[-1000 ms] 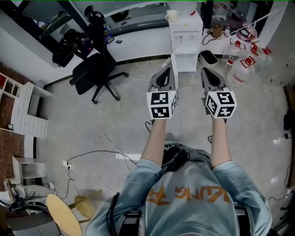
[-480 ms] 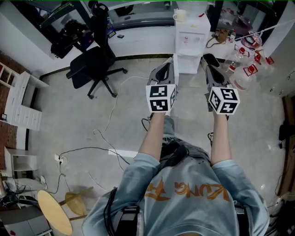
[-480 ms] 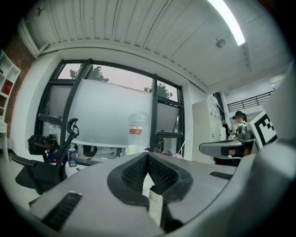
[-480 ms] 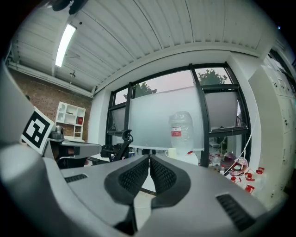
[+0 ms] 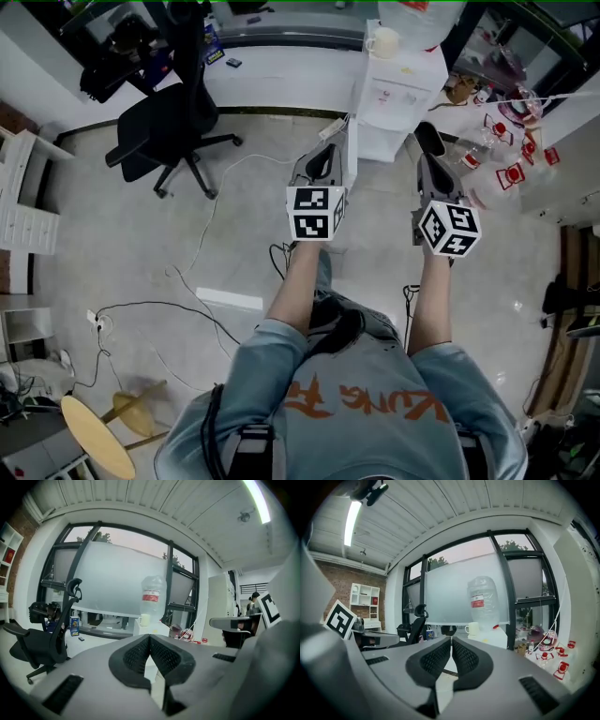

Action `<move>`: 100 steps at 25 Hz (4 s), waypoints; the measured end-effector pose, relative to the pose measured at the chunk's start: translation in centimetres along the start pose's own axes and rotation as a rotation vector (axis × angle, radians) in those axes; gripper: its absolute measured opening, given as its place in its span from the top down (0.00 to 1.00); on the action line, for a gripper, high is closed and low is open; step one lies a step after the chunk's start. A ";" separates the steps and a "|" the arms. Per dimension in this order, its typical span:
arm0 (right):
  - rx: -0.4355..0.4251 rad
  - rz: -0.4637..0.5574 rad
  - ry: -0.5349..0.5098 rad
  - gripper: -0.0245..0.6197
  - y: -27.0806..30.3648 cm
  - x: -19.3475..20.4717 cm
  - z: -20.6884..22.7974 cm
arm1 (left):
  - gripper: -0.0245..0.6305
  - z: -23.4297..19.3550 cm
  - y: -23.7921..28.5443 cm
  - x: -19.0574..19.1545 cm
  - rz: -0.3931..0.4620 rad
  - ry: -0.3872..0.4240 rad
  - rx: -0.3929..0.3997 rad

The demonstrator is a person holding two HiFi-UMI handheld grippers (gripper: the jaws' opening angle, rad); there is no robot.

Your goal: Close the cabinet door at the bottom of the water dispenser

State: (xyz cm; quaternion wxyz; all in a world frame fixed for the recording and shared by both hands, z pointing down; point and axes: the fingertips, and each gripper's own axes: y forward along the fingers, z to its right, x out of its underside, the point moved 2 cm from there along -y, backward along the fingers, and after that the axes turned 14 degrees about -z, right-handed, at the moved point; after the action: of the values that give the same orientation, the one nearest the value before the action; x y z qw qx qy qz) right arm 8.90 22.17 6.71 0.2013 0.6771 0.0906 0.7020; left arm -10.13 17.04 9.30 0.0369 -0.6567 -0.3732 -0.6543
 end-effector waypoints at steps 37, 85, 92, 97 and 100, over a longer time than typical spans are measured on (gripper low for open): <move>-0.222 -0.526 -0.148 0.91 31.5 13.8 5.1 | 0.95 -9.6 26.9 13.7 -0.430 -0.259 -0.086; -0.185 -0.646 0.028 0.67 41.7 47.6 4.4 | 0.95 -10.7 36.1 39.3 -0.684 -0.147 -0.064; -0.162 -0.644 0.039 0.66 43.1 47.8 4.8 | 0.95 -9.9 36.5 39.8 -0.713 -0.130 -0.062; -0.176 -0.648 0.047 0.66 43.3 47.8 5.1 | 0.95 -8.9 37.2 39.7 -0.719 -0.116 -0.048; -0.168 -0.653 0.060 0.66 42.9 48.0 6.1 | 0.95 -8.0 37.8 39.5 -0.725 -0.100 -0.030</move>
State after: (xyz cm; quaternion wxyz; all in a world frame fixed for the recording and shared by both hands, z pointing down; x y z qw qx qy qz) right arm 7.91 1.96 68.13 0.4678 0.5726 0.2503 0.6250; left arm -1.79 3.04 62.07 -0.2252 -0.5133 -0.5735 -0.5974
